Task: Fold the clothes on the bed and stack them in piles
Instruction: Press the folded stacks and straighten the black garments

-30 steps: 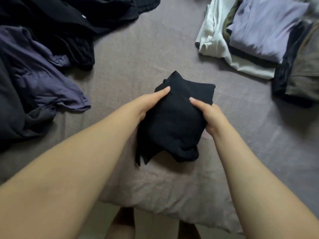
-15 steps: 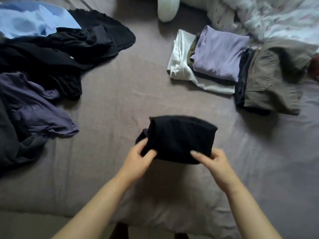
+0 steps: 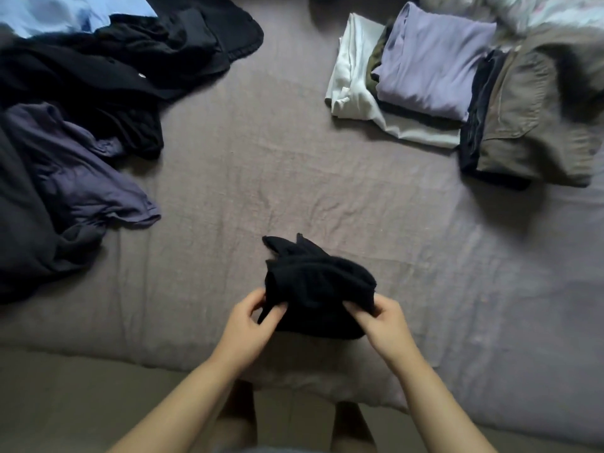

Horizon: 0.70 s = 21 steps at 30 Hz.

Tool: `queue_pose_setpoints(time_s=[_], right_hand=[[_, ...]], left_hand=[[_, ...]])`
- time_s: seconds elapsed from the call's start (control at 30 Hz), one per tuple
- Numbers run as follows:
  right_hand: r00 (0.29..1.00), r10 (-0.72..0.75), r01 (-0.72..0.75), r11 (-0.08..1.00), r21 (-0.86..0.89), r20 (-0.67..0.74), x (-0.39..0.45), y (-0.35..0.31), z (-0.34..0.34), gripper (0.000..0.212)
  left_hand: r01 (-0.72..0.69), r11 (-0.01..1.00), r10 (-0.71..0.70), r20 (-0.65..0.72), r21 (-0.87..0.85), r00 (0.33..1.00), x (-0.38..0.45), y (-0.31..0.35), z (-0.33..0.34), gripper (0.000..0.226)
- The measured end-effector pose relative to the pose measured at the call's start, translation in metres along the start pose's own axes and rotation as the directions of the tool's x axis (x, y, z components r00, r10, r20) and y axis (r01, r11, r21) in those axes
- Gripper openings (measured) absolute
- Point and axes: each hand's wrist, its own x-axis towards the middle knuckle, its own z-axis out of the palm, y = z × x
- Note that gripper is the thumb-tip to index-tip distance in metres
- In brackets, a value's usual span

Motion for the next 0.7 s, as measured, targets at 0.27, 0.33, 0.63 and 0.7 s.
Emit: queue_pose_setpoints(time_s=[0.27,0.33,0.63,0.7], right_hand=[[0.844,0.357,-0.386,0.923,0.01,-0.401,0.06,0.029,0.017,0.065],[0.816,0.392,-0.42,0.907,0.031,-0.424,0.05,0.033,0.021,0.07],[0.992,0.126,-0.125,0.992,0.016,-0.007,0.033,0.022,0.013,0.025],[0.987,0.122,-0.125,0.992,-0.029,-0.104,0.037,0.03,0.016,0.032]], left_hand=[[0.395,0.907,-0.42,-0.263,-0.145,0.868,0.08,0.004,0.023,0.076],[0.401,0.879,-0.444,-0.139,-0.257,0.885,0.083,0.006,0.03,0.08],[0.532,0.795,-0.434,0.339,-0.293,0.835,0.089,0.017,0.021,0.052],[0.548,0.772,-0.43,0.372,-0.322,0.823,0.083,0.016,0.022,0.055]])
